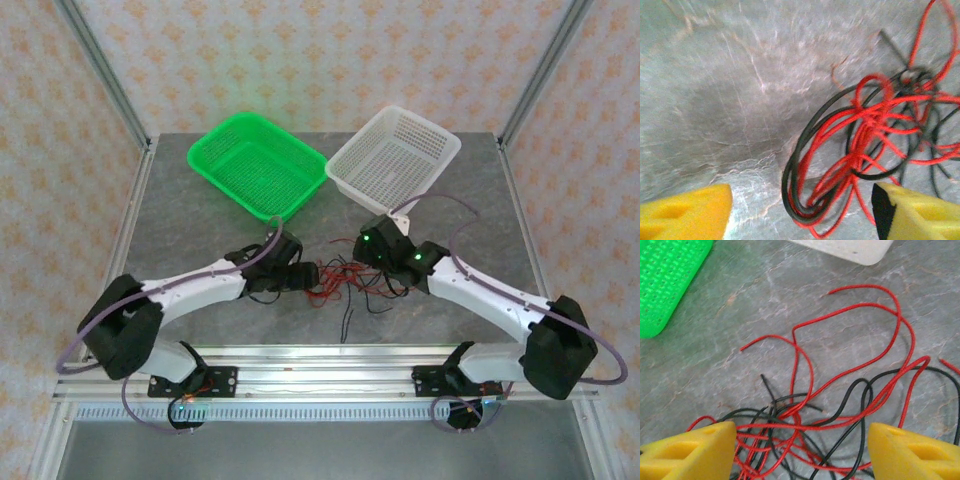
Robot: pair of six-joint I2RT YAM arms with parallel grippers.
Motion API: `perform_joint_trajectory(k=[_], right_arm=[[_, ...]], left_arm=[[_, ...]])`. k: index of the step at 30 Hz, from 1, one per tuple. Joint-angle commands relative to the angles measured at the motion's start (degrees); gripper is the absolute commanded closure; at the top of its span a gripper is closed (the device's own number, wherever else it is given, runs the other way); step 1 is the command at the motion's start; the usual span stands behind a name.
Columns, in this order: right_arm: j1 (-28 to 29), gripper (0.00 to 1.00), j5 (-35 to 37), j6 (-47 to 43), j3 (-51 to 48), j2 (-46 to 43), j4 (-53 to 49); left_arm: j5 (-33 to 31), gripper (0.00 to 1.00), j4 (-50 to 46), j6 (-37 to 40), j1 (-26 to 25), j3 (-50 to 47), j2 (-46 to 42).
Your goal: Untangle the cables
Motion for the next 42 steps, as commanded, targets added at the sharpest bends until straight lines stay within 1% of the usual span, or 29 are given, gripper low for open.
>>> perform_joint_trajectory(k=[1,2,4,9,12,16,19,22,26,30,34,38,41,42], right_arm=[[1.73,0.31,-0.12,-0.98,2.81,-1.8,-4.13],[2.26,0.31,-0.03,-1.07,3.42,-2.0,-4.91],[3.38,0.31,-0.39,-1.15,4.52,-2.56,-6.28],[6.11,0.31,-3.45,-0.27,6.1,-3.04,-8.41],[7.97,0.31,-4.65,2.28,5.09,-2.97,-8.12],[11.02,0.31,-6.37,5.62,1.86,-2.08,-3.96],[13.08,0.31,-6.97,7.43,-0.28,0.05,-0.75],[14.46,0.32,-5.99,9.59,-1.89,2.52,0.99],[14.58,0.39,-3.75,12.5,-4.79,4.94,3.55],[14.62,0.48,-1.09,14.31,-5.89,8.69,5.41],[14.48,0.51,0.42,14.58,-4.64,13.98,6.5],[13.96,0.54,1.96,14.06,-2.48,19.49,5.3],[13.26,0.58,2.66,13.09,-1.59,22.83,4.87],[12.92,0.63,2.91,12.68,-1.42,23.87,5.0]], left_arm=[[-9.21,0.23,-12.78,2.51,0.11,4.85,-4.66],[-10.61,0.23,-14.76,2.56,0.11,5.68,-5.65],[-11.43,0.24,-16.87,2.26,0.11,6.2,-7.45],[-6.56,0.28,-15.94,-0.81,-0.7,2.57,-12.52],[-2.82,0.28,-11.64,-4.25,-1.96,-2.0,-15.23],[0.49,0.28,-1.1,-10.3,-3.27,-9.51,-16.57],[0.94,0.29,7.05,-13.33,-3.41,-13.52,-15.19],[0.39,0.29,13.31,-14.12,-3.4,-14.26,-12.96],[-0.13,0.3,17.73,-13.24,-3.4,-12.89,-9.04],[1.37,0.31,19.93,-12.11,-3.41,-10.81,-2.92],[2.61,0.38,21.61,-12.26,-3.47,-10.14,2.58],[3.01,0.48,23.39,-12.79,-3.75,-10.84,4.15],[2.65,0.59,24.05,-13.02,-3.72,-11.13,4.15],[2.58,0.66,24.22,-13.0,-3.74,-11.13,4.15]])
